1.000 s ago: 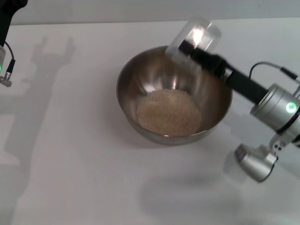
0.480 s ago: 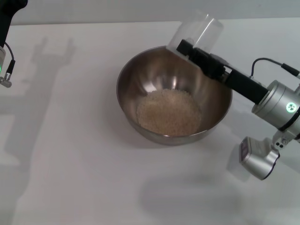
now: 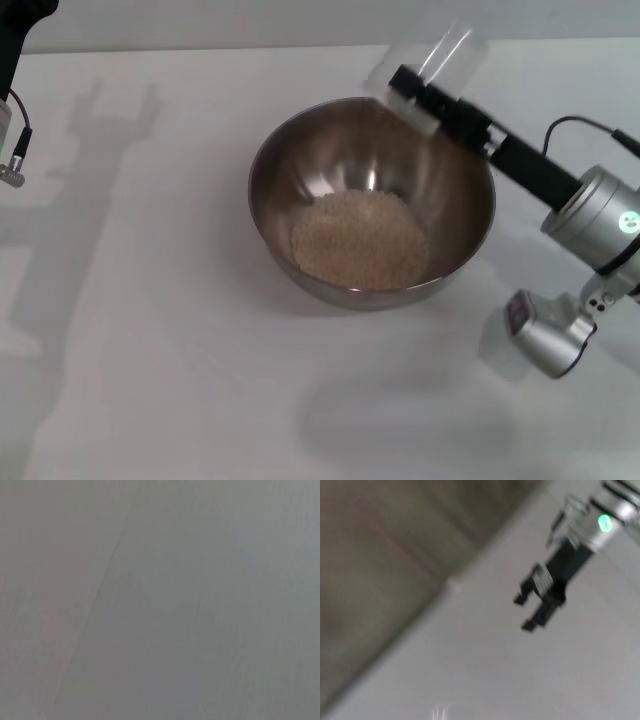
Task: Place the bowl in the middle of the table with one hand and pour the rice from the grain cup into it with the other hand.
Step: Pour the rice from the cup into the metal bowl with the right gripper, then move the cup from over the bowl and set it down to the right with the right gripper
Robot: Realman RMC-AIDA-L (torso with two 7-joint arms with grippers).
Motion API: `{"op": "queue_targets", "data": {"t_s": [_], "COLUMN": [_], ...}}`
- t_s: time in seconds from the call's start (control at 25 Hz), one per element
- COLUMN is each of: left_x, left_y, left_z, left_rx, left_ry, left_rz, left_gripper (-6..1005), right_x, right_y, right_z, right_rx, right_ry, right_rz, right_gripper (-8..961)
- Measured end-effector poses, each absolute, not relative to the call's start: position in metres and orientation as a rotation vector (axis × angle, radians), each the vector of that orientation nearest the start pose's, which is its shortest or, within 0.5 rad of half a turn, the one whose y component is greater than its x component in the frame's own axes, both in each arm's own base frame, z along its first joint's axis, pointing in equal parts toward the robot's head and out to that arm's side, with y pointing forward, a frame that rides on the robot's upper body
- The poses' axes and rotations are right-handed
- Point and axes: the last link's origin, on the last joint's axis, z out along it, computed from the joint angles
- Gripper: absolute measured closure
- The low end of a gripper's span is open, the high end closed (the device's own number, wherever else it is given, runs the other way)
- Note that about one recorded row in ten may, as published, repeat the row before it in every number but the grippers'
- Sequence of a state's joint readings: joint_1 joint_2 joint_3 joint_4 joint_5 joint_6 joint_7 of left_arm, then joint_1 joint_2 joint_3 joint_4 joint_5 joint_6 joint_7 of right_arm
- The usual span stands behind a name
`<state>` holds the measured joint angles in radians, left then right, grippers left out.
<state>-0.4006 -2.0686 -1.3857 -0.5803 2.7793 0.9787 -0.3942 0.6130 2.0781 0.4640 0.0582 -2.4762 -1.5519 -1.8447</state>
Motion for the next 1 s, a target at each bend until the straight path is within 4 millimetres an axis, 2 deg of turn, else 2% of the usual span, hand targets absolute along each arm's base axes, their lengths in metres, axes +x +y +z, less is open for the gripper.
{"op": "queue_targets", "data": {"t_s": [0.2, 0.36, 0.4, 0.44, 0.48, 0.52, 0.6, 0.64, 0.68, 0.8, 0.84, 0.88, 1.0], "left_x": [-0.252, -0.251, -0.251, -0.251, -0.251, -0.251, -0.251, -0.251, -0.251, -0.253, -0.255, -0.255, -0.256], "left_y": [0.384, 0.384, 0.384, 0.384, 0.384, 0.384, 0.383, 0.383, 0.383, 0.381, 0.381, 0.381, 0.381], "left_z": [0.027, 0.027, 0.027, 0.027, 0.027, 0.028, 0.029, 0.029, 0.029, 0.029, 0.029, 0.029, 0.029], "left_rx": [-1.48, -1.48, -1.48, -1.48, -1.48, -1.48, -1.477, -1.475, -1.475, -1.473, -1.473, -1.473, -1.474], "left_ry": [-0.608, -0.603, -0.603, -0.602, -0.602, -0.601, -0.594, -0.589, -0.589, -0.587, -0.589, -0.589, -0.587], "left_rz": [-1.118, -1.122, -1.122, -1.123, -1.123, -1.123, -1.128, -1.131, -1.131, -1.128, -1.121, -1.121, -1.115], "left_gripper": [184, 184, 184, 184, 184, 184, 184, 184, 184, 184, 184, 184, 184], "right_x": [0.22, 0.215, 0.215, 0.213, 0.213, 0.211, 0.211, 0.213, 0.213, 0.219, 0.226, 0.226, 0.242], "right_y": [0.328, 0.322, 0.322, 0.318, 0.318, 0.314, 0.313, 0.31, 0.31, 0.305, 0.303, 0.303, 0.3], "right_z": [-0.034, -0.03, -0.03, -0.03, -0.03, -0.028, -0.026, -0.023, -0.023, -0.016, -0.01, -0.01, -0.005], "right_rx": [-1.102, -1.172, -1.172, -1.208, -1.208, -1.247, -1.264, -1.297, -1.297, -1.308, -1.301, -1.301, -1.294], "right_ry": [-1.379, -1.147, -1.147, -1.039, -1.039, -0.904, -0.836, -0.678, -0.678, -0.439, -0.272, -0.272, -0.04], "right_rz": [-0.158, -0.028, -0.028, 0.046, 0.046, 0.14, 0.185, 0.289, 0.289, 0.43, 0.523, 0.523, 0.656], "right_gripper": [918, 916, 916, 915, 915, 914, 914, 913, 913, 912, 911, 911, 910]}}
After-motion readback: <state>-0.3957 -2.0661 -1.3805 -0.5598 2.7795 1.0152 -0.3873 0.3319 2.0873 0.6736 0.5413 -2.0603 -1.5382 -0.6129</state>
